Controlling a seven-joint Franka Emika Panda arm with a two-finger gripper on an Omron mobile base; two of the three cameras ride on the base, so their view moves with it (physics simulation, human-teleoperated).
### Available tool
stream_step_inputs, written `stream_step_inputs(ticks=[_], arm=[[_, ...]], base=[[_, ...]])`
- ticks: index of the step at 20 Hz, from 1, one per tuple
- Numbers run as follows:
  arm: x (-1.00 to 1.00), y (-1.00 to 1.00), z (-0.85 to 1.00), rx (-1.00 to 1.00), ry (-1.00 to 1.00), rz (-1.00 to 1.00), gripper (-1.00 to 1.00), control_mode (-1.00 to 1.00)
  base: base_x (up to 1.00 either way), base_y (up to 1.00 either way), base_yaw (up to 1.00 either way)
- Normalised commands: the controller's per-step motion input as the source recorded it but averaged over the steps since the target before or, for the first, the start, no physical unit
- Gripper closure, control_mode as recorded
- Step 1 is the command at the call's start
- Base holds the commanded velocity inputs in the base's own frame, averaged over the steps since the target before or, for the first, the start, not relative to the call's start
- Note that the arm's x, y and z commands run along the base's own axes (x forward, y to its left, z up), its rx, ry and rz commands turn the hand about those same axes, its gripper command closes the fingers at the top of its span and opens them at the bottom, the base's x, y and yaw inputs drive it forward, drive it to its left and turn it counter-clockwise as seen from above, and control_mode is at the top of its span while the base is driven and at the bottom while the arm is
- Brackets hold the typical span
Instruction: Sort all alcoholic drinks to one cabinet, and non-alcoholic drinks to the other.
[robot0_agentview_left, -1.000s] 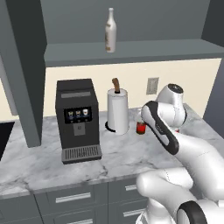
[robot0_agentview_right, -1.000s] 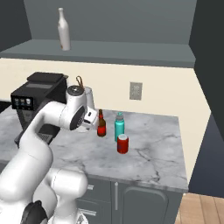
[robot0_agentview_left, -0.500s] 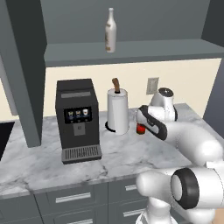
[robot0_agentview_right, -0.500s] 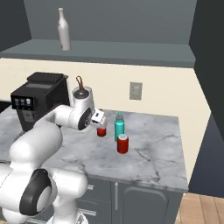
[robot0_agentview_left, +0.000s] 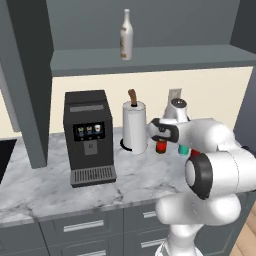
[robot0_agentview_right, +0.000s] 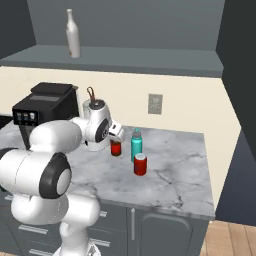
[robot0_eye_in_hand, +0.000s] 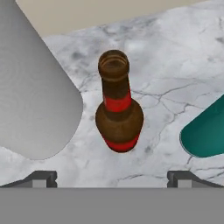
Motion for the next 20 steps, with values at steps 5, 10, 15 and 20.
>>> stream_step_inputs(ticks=[5,10,15,20], arm=[[0.25,0.00,-0.34,0.00,0.00,-0.06,-1.00,-1.00],[0.18,-0.02,-0.34,0.00,0.00,-0.05,-1.00,-1.00],[0.02,-0.06,-0.20,-0.02,0.00,-0.05,-1.00,-1.00],[0.00,-0.01,-0.01,-0.06,-0.02,-0.04,-1.00,-1.00]], base=[[0.00,0.00,0.00],[0.00,0.00,0.00],[0.00,0.00,0.00],[0.00,0.00,0.00]])
